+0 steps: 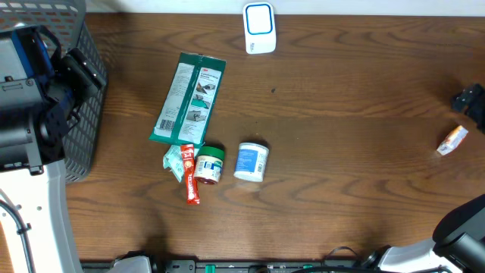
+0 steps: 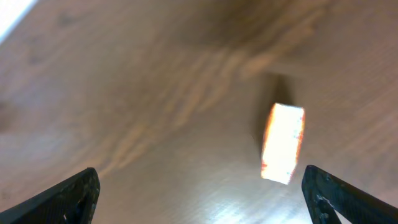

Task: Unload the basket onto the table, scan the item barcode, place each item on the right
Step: 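Carry the packet right and drop it at the table's right edge, then move the right gripper left toward the white cotton-bud tub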

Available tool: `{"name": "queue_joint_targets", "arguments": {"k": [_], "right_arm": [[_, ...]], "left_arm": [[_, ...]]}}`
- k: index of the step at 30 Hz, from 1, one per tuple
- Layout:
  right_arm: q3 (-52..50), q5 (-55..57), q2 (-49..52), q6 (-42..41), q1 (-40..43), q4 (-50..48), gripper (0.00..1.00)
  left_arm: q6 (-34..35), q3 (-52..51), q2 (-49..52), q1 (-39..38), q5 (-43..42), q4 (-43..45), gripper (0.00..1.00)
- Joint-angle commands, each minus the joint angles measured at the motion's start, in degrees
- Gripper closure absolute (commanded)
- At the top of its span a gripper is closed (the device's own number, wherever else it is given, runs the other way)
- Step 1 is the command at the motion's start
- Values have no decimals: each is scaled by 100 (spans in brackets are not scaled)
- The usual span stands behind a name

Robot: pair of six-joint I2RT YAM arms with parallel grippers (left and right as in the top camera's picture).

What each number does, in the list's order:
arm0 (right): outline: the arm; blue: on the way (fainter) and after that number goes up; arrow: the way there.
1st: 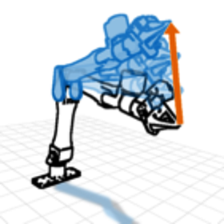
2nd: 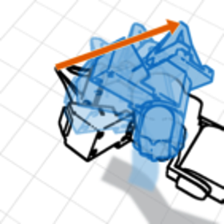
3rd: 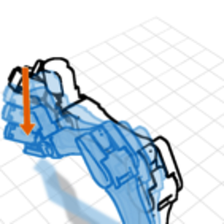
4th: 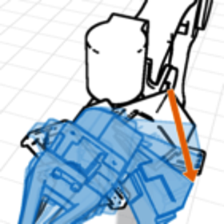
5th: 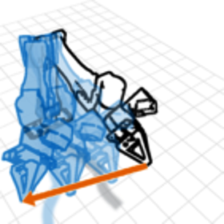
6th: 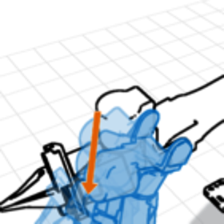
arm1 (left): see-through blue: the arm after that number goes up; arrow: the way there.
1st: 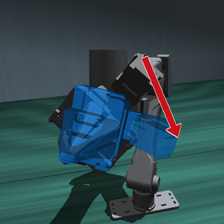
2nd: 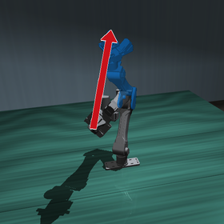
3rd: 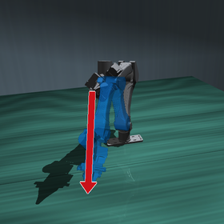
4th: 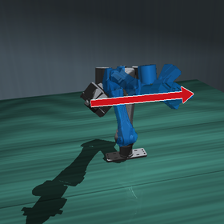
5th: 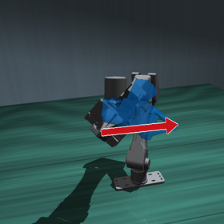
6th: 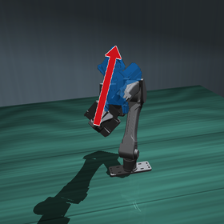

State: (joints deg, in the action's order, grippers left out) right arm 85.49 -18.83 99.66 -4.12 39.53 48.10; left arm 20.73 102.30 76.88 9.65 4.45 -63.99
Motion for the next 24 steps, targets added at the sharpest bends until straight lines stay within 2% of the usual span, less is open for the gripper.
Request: {"name": "queue_joint_targets", "arguments": {"k": [1, 2, 3, 4, 5, 9, 10, 13, 15, 16, 17, 19, 20, 21, 24], "right_arm": [[-22, -1233, 11, -101, -146, 42, 8], [-44, -1390, 11, -101, -227, 101, 41], [-44, -1379, 11, -96, -306, 197, 65], [-44, -1314, 11, -98, -409, 345, 87], [-48, -1237, 11, -98, -546, 498, 99], [-61, -787, 11, -96, -1279, 885, 99], [-61, -754, 11, -98, -1672, 964, 99], [-66, -754, 11, -103, -2621, 1003, 89], [-66, -748, 11, -140, -3158, 1001, 78], [-66, -715, 11, -240, -3453, 1001, 68], [-66, -699, 11, -463, -3825, 1003, 51], [-66, -699, 11, -785, -4411, 977, 32], [-66, -702, 11, -857, -4603, 964, 12], [-66, -699, 11, -1047, -4918, 951, 1], [-66, -697, 11, -1263, -5431, 960, 1]], "left_arm": [[-55, -17, 11, 31, 28, 11, 19], [-55, -17, 11, 31, 28, 11, 19], [-55, -17, 11, 31, 28, 11, 19], [-55, -17, 11, 31, 28, 11, 19], [-55, -17, 11, 31, 28, 11, 19], [-55, -17, 11, 31, 28, 11, 19], [-55, -17, 11, 31, 28, 11, 19], [-55, -17, 11, 31, 28, 11, 19], [-55, -17, 11, 31, 28, 11, 19], [-55, -17, 11, 31, 28, 11, 19], [-55, -17, 11, 31, 28, 11, 19], [-55, -17, 11, 31, 28, 13, 19], [-55, -17, 11, 31, 28, 11, 19], [-55, -17, 11, 31, 28, 13, 19], [-55, -17, 11, 31, 28, 11, 19]]}}
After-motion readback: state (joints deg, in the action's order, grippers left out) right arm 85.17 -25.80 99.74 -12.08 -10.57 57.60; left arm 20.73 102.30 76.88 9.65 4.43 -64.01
